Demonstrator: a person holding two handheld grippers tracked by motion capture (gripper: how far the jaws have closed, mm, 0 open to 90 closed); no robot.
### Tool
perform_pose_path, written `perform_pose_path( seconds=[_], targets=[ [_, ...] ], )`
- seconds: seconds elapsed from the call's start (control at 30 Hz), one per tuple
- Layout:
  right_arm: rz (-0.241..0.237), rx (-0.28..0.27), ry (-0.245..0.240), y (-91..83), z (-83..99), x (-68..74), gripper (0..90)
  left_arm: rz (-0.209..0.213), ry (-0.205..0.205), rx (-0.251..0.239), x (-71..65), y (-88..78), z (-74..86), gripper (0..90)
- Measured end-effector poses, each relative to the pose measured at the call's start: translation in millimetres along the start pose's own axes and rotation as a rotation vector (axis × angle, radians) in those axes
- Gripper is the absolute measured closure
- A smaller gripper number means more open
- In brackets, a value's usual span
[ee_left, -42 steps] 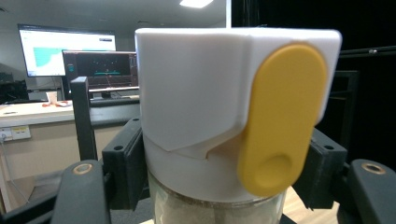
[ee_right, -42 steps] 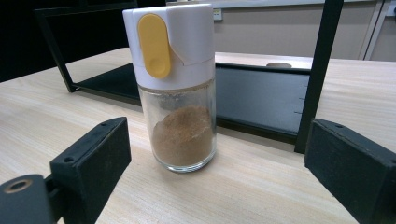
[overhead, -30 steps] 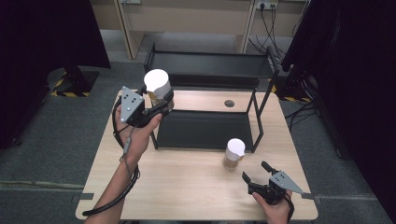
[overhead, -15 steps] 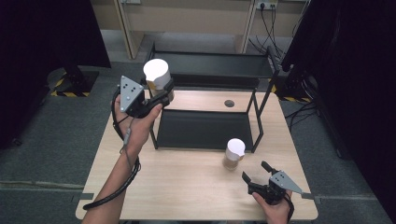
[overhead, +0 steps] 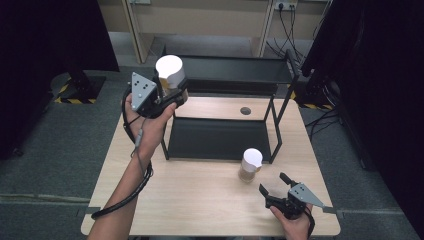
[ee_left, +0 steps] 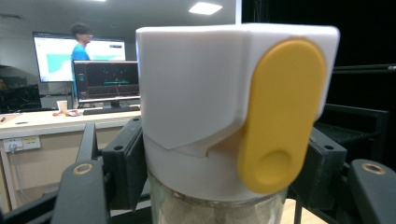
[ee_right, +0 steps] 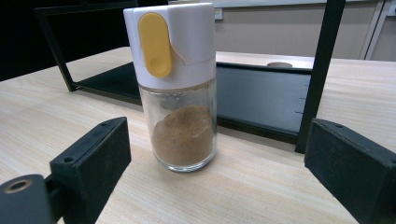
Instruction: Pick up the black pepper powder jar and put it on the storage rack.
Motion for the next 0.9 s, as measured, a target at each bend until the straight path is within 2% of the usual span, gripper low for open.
perform_pose_path(
  seconds=[0.9],
  targets=[
    [-0.001,0.002,-0.003,0.2,-0.3,-0.3,7.4,-0.035,0.014,-0.001,-2.9,19.2,-26.0,30.4]
  ],
)
Point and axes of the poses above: each handheld gripper's, and its own axes: y roughly forward along the jaws, z roughly out of its underside, x roughly to its left, the point moved 1 cm from there along y, roughly forward along the jaws, and after that the axes turned 11 degrees about -z, right-handed, at the moved point
